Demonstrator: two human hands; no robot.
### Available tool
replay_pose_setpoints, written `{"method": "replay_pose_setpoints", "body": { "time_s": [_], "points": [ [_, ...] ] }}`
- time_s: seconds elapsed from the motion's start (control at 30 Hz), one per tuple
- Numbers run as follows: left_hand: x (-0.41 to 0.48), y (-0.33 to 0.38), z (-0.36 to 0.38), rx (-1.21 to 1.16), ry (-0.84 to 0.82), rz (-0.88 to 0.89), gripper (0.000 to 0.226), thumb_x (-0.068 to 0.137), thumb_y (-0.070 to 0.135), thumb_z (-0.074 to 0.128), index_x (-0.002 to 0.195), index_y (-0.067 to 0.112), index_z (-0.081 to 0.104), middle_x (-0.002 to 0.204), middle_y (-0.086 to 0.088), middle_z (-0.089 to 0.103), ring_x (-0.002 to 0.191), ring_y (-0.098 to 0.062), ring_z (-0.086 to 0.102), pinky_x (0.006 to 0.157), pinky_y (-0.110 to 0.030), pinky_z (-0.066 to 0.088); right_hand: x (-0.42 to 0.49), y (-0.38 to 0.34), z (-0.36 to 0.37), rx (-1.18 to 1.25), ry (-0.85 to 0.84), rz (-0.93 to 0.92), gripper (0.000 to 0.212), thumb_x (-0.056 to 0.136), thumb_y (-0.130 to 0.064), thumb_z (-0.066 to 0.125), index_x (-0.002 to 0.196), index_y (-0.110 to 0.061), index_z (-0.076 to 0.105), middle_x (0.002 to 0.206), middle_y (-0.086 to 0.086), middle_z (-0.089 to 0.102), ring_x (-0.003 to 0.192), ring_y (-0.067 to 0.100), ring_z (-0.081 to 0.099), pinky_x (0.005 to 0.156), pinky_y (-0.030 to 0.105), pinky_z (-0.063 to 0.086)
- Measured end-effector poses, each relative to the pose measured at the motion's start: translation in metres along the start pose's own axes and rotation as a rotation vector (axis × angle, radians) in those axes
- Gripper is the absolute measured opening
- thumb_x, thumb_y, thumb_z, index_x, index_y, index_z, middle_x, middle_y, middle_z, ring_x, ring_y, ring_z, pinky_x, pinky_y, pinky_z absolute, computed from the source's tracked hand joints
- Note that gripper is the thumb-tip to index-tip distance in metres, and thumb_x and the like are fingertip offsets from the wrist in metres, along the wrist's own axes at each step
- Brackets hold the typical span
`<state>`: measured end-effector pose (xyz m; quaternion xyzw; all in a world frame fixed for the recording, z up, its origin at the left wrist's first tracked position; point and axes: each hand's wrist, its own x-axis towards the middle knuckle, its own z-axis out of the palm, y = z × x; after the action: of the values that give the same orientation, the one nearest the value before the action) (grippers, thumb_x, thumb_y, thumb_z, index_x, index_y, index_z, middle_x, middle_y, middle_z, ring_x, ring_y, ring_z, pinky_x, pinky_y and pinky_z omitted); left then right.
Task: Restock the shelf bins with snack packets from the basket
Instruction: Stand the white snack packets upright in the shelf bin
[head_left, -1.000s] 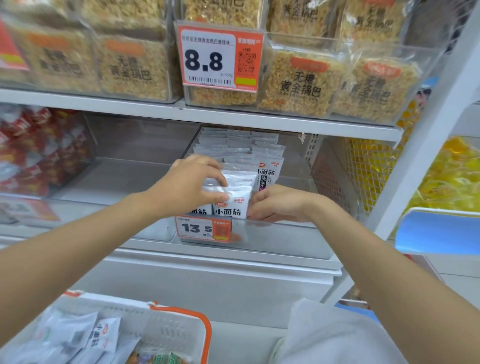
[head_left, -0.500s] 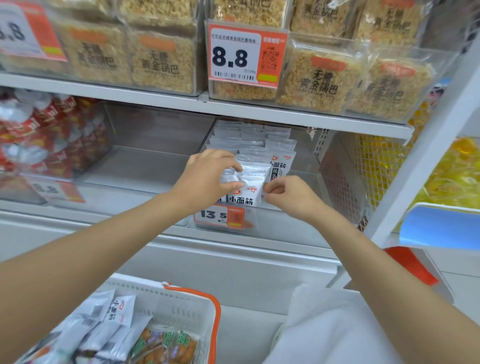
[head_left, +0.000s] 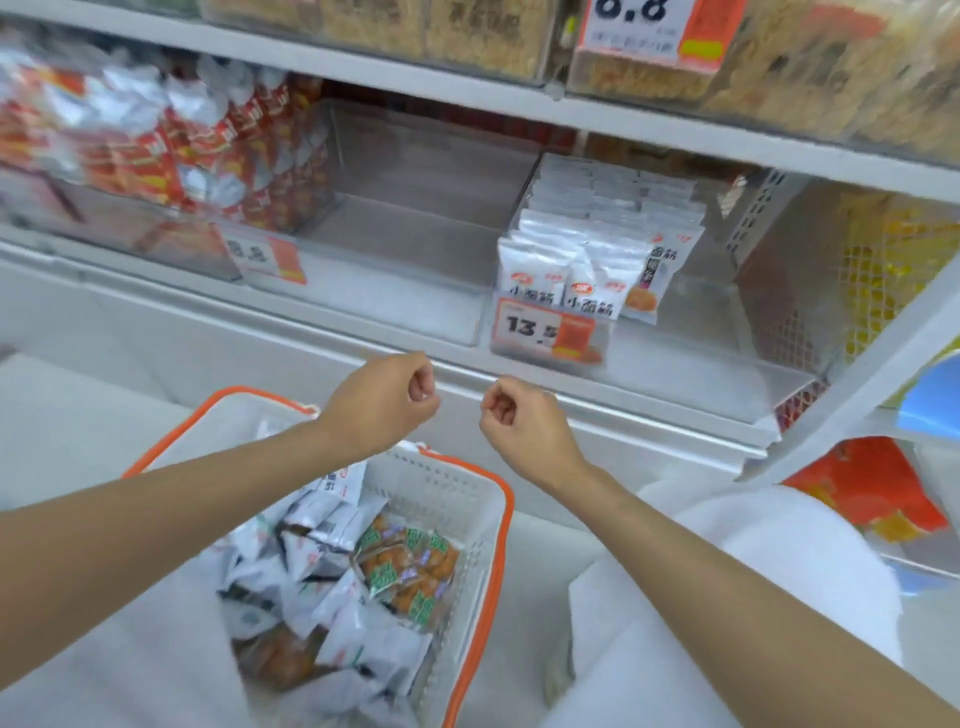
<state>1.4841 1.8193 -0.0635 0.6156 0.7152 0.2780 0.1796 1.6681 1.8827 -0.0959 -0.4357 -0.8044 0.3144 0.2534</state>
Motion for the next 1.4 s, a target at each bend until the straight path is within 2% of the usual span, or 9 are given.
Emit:
{"method": "replay_pose_setpoints", "body": {
  "time_s": [0.33,0.57,0.63,0.7,0.77,0.9,1.13,1.27,1.4],
  "points": [
    [-0.039,-0.116,0.023,0.345,-0.524,-0.325,0.016,0.083,0.022,0.062,0.089,0.035,0.057,0.107,0.008,0.059,0.099,-0.014,0.057,0.09,-0.033,0.049,-0.041,0.059,0.151,-0.36,-0.909,0.185,0.013,0.082,-0.011,0.059,0.09,-0.006,0.069,0.102,0.013,0.069,0.098,0.029,0.064,0.083,0.038,0.053],
    [-0.049,-0.114,0.035,0.417,-0.657,-0.294,0.019,0.09,0.019,0.058,0.108,0.026,0.057,0.111,0.008,0.054,0.1,-0.014,0.053,0.08,-0.029,0.044,-0.09,0.062,0.232,-0.229,-1.118,0.252,0.038,0.079,-0.03,0.07,0.113,-0.019,0.058,0.107,0.005,0.058,0.099,0.027,0.056,0.08,0.037,0.05],
    [-0.05,-0.11,0.035,0.409,-0.679,-0.306,0.021,0.091,0.018,0.057,0.111,0.025,0.057,0.109,0.006,0.057,0.096,-0.016,0.056,0.081,-0.03,0.048,-0.099,0.06,0.244,-0.276,-1.07,0.19,0.047,0.083,-0.03,0.071,0.123,-0.012,0.053,0.114,0.009,0.057,0.106,0.03,0.056,0.085,0.04,0.05],
    [-0.051,-0.107,0.035,0.404,-0.701,-0.317,0.023,0.092,0.018,0.057,0.113,0.023,0.057,0.107,0.003,0.058,0.093,-0.017,0.057,0.084,-0.032,0.051,-0.103,0.059,0.247,-0.305,-1.021,0.153,0.019,0.086,-0.026,0.066,0.088,-0.014,0.051,0.086,0.006,0.052,0.085,0.027,0.053,0.063,0.034,0.041],
    [-0.052,-0.105,0.034,0.398,-0.711,-0.335,0.026,0.091,0.017,0.058,0.117,0.021,0.057,0.113,0.002,0.058,0.097,-0.018,0.057,0.085,-0.033,0.05,-0.096,0.056,0.241,-0.256,-1.02,0.175,0.031,0.088,-0.024,0.064,0.07,-0.021,0.038,0.072,-0.002,0.041,0.069,0.021,0.043,0.053,0.029,0.03],
    [-0.055,-0.103,0.027,0.481,-0.66,-0.367,0.035,0.089,0.018,0.056,0.124,0.015,0.052,0.121,-0.003,0.057,0.103,-0.022,0.058,0.071,-0.029,0.043,-0.05,0.027,0.188,-0.128,-0.869,0.224,0.013,0.089,-0.027,0.063,0.088,-0.016,0.057,0.09,0.004,0.059,0.078,0.019,0.053,0.056,0.026,0.036],
    [-0.061,-0.084,0.038,0.114,-0.588,-0.234,0.121,0.057,0.07,0.076,0.151,0.028,0.013,0.142,-0.001,0.044,0.123,-0.021,0.049,0.099,-0.043,0.046,0.001,-0.026,0.054,0.432,-0.473,0.571,0.017,0.091,-0.02,0.065,0.092,-0.003,0.07,0.076,0.012,0.072,0.067,0.02,0.07,0.065,0.026,0.058],
    [-0.057,-0.057,0.047,-0.135,-0.297,-0.119,0.063,0.081,0.036,0.071,0.135,0.026,0.041,0.113,0.001,0.063,0.095,-0.018,0.061,0.079,-0.034,0.05,0.0,-0.039,0.006,0.516,-0.446,0.581,0.042,0.09,-0.049,0.061,0.083,-0.008,0.067,0.072,0.008,0.071,0.067,0.018,0.069,0.063,0.026,0.054],
    [-0.045,-0.032,0.039,-0.621,-0.439,-0.264,0.035,0.087,0.008,0.069,0.119,0.016,0.058,0.107,-0.003,0.071,0.099,-0.019,0.067,0.084,-0.028,0.054,0.013,-0.036,-0.009,0.162,0.034,0.218,0.041,0.089,-0.057,0.056,0.083,-0.017,0.053,0.074,-0.004,0.058,0.069,0.015,0.055,0.067,0.031,0.044]
  ]
}}
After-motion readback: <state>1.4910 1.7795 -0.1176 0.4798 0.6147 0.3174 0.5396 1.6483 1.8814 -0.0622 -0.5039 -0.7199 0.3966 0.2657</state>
